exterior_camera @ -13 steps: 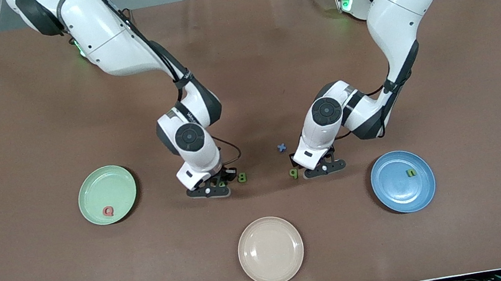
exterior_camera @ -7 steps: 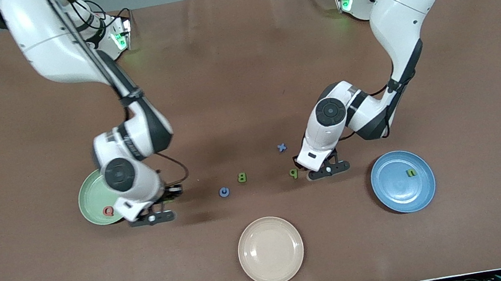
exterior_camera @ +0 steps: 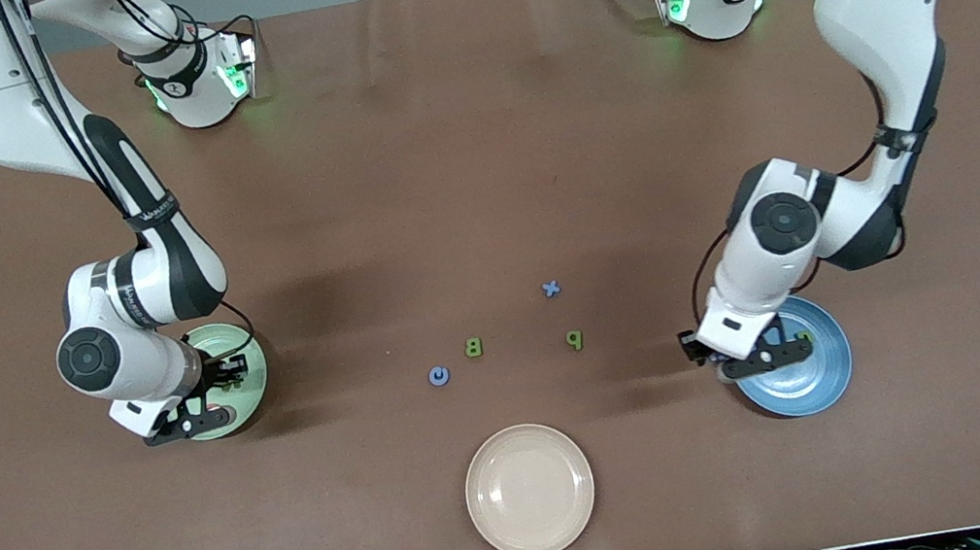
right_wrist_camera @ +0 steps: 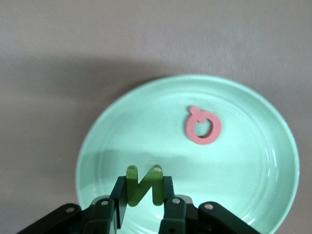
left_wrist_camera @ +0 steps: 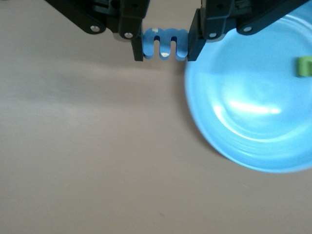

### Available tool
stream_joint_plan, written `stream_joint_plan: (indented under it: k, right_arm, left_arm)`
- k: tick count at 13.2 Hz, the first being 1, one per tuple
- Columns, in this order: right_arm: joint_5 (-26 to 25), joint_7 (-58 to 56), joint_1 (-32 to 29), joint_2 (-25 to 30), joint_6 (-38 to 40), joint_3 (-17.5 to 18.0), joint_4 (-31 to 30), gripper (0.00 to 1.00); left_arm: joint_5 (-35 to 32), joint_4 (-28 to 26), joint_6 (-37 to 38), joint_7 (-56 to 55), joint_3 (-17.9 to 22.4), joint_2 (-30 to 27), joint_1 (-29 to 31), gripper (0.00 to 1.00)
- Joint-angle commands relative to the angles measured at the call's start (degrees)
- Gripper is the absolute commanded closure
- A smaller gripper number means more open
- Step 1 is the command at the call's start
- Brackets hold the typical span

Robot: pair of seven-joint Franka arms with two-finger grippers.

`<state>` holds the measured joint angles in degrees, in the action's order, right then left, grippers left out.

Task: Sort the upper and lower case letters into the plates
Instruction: 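Place the N on the green plate while the left gripper places m on blue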

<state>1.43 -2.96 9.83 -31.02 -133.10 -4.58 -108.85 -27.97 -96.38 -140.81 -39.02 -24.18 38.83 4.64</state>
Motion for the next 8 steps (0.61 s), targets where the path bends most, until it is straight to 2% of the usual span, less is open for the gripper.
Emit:
stream_joint_plan:
  k: [1,3,4,5,6,7,8]
  right_arm:
    - [-0.2,-0.65,-1.39,2.11,-4.87,1.24,-5.48,0.01]
    - [-0.2,-2.13,-1.48,2.46,-2.19,1.24,-3.57,0.0]
    - [-0.11,-2.23,-1.48,2.63,3.75,1.24,0.1,0.0]
    - [0.5,-1.53,-1.22,2.55,11.82,1.32,5.62,0.0]
    - [3.64,-0.39,-0.6,2.55,15.29,1.41,8.8,0.0]
    - [8.54,2.49,0.88,2.46,15.24,1.41,9.62,0.0]
    - [11.55,6.95,4.03,2.29,14.19,1.33,9.97,0.0]
  left_arm:
    - [-0.94,-0.74,5.35,5.16,-0.35,-2.18,2.47,0.93]
    - [-0.94,-1.35,5.72,7.11,-0.35,-1.92,4.67,0.84]
    - [-0.94,-1.53,5.72,7.29,-0.26,-1.57,4.94,0.77]
    - [-0.94,-1.62,5.72,6.77,-0.26,-1.13,5.03,0.58]
    - [-0.77,-1.71,5.72,5.81,-0.26,-1.04,4.86,0.25]
    - [-0.68,-1.79,5.72,4.93,-0.34,-1.39,4.85,0.0]
    - [-0.68,-1.79,5.72,3.79,-0.52,-1.65,4.42,0.0]
